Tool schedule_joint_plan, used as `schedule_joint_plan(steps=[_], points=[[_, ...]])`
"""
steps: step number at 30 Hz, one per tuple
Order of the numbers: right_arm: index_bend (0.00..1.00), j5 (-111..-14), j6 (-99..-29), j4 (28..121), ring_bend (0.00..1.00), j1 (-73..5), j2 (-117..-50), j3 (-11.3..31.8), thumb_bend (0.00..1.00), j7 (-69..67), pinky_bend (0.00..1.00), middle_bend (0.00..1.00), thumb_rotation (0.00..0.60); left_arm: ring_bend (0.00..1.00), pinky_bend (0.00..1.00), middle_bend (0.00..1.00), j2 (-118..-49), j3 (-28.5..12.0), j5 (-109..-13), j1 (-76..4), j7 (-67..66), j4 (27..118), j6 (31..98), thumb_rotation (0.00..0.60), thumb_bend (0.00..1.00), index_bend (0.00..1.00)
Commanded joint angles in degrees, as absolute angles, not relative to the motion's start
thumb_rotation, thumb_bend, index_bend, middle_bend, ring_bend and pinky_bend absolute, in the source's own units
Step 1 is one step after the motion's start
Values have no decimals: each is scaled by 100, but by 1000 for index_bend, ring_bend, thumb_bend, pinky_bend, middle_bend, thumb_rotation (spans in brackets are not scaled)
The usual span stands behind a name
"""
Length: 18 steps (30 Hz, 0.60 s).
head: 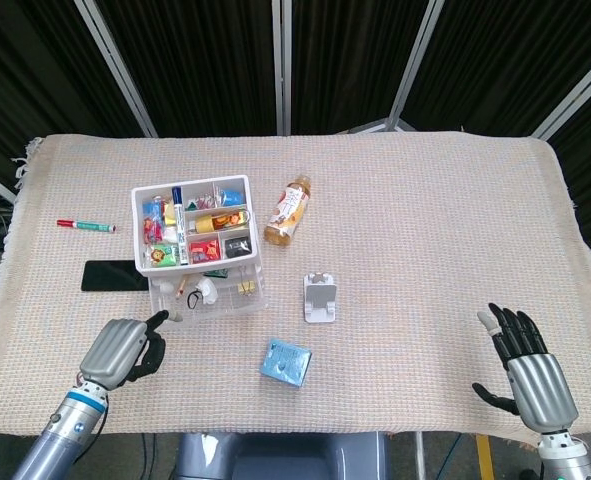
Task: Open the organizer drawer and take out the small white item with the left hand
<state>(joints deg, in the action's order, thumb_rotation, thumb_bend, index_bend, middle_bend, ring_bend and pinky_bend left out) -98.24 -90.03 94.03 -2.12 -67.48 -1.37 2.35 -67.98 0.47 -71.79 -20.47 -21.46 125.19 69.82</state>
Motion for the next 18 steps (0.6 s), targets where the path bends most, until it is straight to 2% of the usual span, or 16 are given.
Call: schedule_joint_plan(steps=[1,15,18], points=[[0,-9824,-8996,9399,0,-214,-6749,-140,19,240,0,0,600,802,630,836,-6738,151,-7372,-1982,-2104,12569,7017,600,713,295],[0,-9834,-8995,9407,0,-209,-6758,-155,19,247,0,0,600,802,630,836,-6640,364,-8035,-1783,-2041,12583,7207,600,709,269],[0,-9834,-8999,9404,0,-210,-6754,-152,19,242,0,0,600,802,630,836,-6633,354,-8197,-1720,-2072,12566,7349,600,678,250]])
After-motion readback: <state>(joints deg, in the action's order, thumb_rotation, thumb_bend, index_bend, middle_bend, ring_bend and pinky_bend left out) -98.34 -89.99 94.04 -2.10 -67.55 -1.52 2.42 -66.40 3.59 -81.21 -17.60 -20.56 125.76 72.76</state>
